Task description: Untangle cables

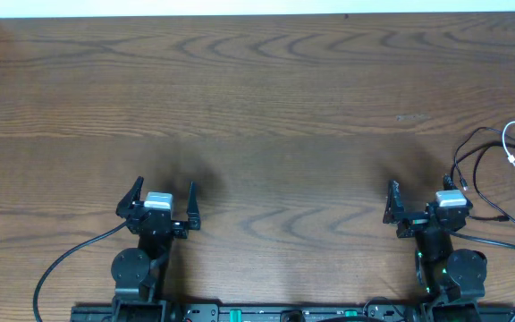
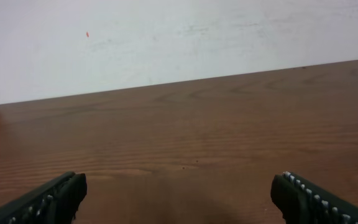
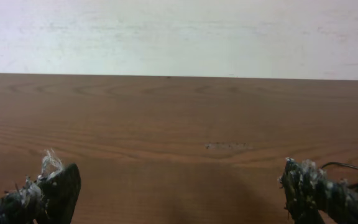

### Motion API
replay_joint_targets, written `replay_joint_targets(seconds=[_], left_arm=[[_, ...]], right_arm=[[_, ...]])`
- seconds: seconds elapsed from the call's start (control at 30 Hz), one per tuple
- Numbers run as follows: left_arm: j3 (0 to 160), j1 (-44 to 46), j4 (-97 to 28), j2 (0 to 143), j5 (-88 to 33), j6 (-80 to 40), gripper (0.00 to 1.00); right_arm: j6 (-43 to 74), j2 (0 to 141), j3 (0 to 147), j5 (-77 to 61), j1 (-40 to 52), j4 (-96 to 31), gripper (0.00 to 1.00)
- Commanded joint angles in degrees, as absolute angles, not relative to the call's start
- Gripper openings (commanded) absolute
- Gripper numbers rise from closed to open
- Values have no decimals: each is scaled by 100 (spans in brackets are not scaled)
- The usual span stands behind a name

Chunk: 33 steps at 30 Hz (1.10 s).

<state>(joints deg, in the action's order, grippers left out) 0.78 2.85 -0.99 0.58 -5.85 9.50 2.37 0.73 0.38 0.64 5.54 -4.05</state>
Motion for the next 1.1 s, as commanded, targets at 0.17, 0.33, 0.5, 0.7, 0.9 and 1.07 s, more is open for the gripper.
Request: replay_joint_targets(seconds=[0.17, 0.33, 0.5, 0.7, 0.9, 1.07], left_arm=[[23, 309, -349, 8, -681, 1046, 99], [23, 309, -349, 8, -679, 1046, 99], [23, 309, -346, 8, -768, 799, 99], [23, 309, -346, 8, -681, -71, 99], [23, 309, -362, 8, -596, -375, 99], [23, 309, -360, 8, -755, -373, 99]], right_arm=[[274, 49, 32, 27, 604, -432, 99], [274, 49, 32, 27, 604, -432, 99], [274, 49, 32, 27, 604, -432, 99], [274, 49, 32, 27, 604, -432, 99], [274, 49, 32, 27, 604, -432, 99], [274, 49, 32, 27, 604, -432, 99]])
